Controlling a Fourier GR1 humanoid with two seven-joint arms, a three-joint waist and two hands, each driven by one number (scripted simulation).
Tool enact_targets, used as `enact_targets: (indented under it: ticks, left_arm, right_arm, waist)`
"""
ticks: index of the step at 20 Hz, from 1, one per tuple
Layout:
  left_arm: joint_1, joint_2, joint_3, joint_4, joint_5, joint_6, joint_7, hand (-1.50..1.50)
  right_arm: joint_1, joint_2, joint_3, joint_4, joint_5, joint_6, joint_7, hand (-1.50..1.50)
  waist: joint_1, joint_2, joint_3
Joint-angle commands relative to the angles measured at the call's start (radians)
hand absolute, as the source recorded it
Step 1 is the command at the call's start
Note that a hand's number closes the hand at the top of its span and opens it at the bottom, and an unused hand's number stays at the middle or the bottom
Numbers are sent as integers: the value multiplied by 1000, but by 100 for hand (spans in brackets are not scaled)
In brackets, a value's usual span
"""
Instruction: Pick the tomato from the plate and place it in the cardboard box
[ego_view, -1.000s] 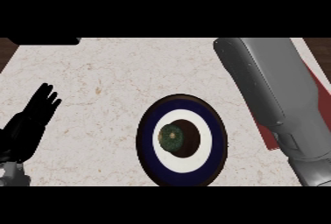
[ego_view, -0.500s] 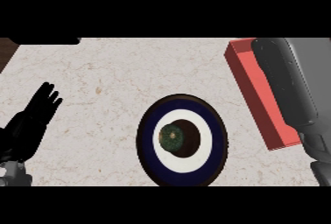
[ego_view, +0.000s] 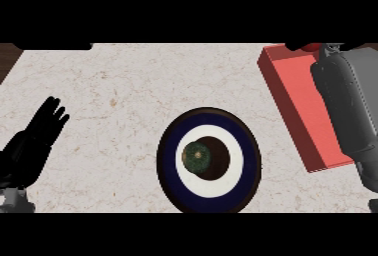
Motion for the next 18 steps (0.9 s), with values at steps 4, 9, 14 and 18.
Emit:
enact_targets:
  ticks: [4, 9, 14, 18]
  left_arm:
    - [-39, 5, 15, -3, 12, -7, 39, 0]
    - [-7, 9, 48, 11, 30, -38, 12, 0]
    - [-4, -58, -15, -15, -40, 8, -4, 0]
    - [-14, -24, 23, 45, -20, -21, -10, 0]
  right_arm:
    - [56, 37, -98, 107, -109, -13, -48, 150]
    - [194, 24, -144, 87, -158, -31, -67, -150]
    - [202, 50, -164, 107, -204, -162, -214, -150]
    - [202, 56, -232, -2, -242, -348, -245, -150]
  waist:
    - [0, 2, 0]
    - [-8, -2, 0]
    - [2, 1, 0]
    - [-9, 1, 1]
